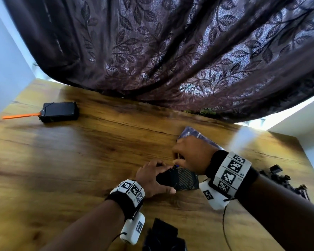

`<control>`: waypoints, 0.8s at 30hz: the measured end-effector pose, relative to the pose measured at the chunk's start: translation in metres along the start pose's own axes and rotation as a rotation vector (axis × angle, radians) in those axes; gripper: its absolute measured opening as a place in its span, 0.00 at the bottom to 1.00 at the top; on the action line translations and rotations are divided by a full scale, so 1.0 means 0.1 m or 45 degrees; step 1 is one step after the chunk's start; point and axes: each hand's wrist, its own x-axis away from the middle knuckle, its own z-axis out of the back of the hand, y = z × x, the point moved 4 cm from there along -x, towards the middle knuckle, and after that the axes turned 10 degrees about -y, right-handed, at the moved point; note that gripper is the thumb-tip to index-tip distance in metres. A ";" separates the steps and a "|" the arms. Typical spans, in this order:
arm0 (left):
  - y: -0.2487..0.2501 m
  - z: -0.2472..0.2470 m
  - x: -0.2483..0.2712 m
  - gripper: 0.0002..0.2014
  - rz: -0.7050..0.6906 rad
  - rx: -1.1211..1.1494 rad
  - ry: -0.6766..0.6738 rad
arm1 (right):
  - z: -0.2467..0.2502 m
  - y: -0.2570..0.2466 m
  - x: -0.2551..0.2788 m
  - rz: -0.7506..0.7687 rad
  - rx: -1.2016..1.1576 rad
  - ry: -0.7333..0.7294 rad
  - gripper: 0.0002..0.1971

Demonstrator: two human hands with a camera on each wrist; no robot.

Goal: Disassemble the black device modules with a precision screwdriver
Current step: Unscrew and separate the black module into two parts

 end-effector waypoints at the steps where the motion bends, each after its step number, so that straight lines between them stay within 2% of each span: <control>1: 0.00 0.00 0.00 0.46 0.004 -0.005 -0.002 | -0.04 0.01 0.00 -0.026 -0.052 0.048 0.09; 4: 0.01 0.01 0.01 0.47 0.010 -0.007 -0.020 | -0.16 0.09 0.00 -0.124 -0.226 0.240 0.11; 7: 0.02 0.01 0.02 0.46 0.016 -0.010 -0.030 | -0.24 0.19 0.12 -0.097 -0.547 0.423 0.09; 10: 0.02 0.02 0.03 0.46 0.034 0.002 -0.038 | -0.34 0.23 0.25 -0.005 -0.846 0.498 0.06; 15: 0.04 0.01 0.00 0.47 0.056 -0.038 -0.059 | -0.56 0.31 0.35 0.007 -1.080 0.663 0.03; 16: 0.02 0.01 -0.02 0.46 0.067 -0.017 -0.055 | -0.59 0.36 0.38 -0.013 -1.203 0.721 0.03; 18: 0.01 0.02 -0.05 0.36 0.074 0.050 -0.015 | -0.65 0.49 0.46 -0.058 -1.485 0.858 0.04; 21: -0.02 0.01 -0.10 0.11 0.136 0.199 0.017 | -0.75 0.63 0.63 -0.122 -1.665 0.990 0.03; 22: -0.02 0.02 -0.12 0.08 0.154 0.240 0.027 | -0.79 0.65 0.68 -0.137 -1.692 1.002 0.03; 24: -0.02 0.04 -0.16 0.11 0.198 0.294 0.034 | -0.88 0.70 0.77 -0.139 -1.738 1.010 0.03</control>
